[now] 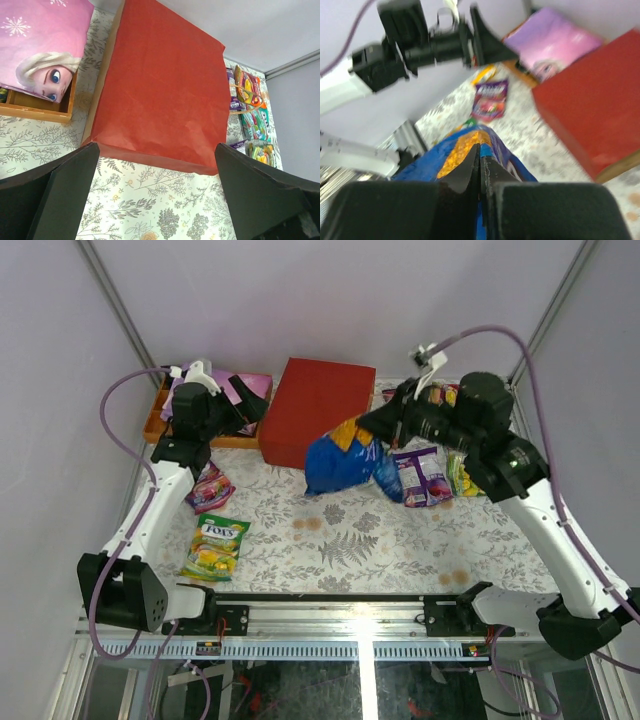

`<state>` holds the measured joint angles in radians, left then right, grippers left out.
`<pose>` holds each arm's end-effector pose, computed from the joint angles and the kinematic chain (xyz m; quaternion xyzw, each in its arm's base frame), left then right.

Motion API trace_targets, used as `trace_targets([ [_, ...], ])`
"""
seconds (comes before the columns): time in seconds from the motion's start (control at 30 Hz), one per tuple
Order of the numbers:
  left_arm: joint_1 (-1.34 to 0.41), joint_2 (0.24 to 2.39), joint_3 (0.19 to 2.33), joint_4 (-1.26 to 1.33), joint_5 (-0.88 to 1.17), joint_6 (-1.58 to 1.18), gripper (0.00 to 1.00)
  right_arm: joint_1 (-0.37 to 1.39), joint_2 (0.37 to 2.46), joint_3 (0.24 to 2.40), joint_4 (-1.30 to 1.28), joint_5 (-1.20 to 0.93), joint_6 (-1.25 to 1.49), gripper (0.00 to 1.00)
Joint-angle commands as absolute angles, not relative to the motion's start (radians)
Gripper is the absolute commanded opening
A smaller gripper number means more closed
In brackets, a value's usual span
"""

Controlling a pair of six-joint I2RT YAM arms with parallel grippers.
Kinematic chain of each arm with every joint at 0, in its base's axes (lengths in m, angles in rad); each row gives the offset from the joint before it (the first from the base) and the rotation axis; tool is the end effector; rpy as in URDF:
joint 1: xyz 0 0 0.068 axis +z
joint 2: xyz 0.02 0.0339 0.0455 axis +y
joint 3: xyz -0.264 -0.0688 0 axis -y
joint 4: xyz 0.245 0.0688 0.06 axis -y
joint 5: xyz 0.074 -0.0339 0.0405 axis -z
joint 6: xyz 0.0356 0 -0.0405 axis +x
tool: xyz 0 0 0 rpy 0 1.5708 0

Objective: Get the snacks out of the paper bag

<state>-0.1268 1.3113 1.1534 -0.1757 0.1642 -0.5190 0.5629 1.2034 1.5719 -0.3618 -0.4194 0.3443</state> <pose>0.3036 -0.0446 0.3537 -0.1116 0.8057 -0.2467 0.5269 0.1941 0.1396 0.5048 -0.2220 0.6691 0.4359 0.5595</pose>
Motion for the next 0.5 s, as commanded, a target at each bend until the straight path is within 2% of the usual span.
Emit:
trace_targets([
  [0.0,-0.118,1.278,1.179,-0.170,0.130,-0.511,1.00,0.568,1.150,1.381,-0.193,-0.585,0.451,0.00],
  [0.2,-0.119,1.276,1.174,-0.161,0.147,-0.528,1.00,0.568,1.209,1.180,-0.086,-0.548,0.516,0.00],
  [0.37,-0.118,1.296,1.192,-0.187,0.162,-0.520,1.00,0.587,1.317,1.112,0.080,-0.568,0.588,0.00],
  [0.47,-0.118,1.307,1.197,-0.195,0.161,-0.515,1.00,0.674,1.396,1.117,0.065,-0.480,0.556,0.00],
])
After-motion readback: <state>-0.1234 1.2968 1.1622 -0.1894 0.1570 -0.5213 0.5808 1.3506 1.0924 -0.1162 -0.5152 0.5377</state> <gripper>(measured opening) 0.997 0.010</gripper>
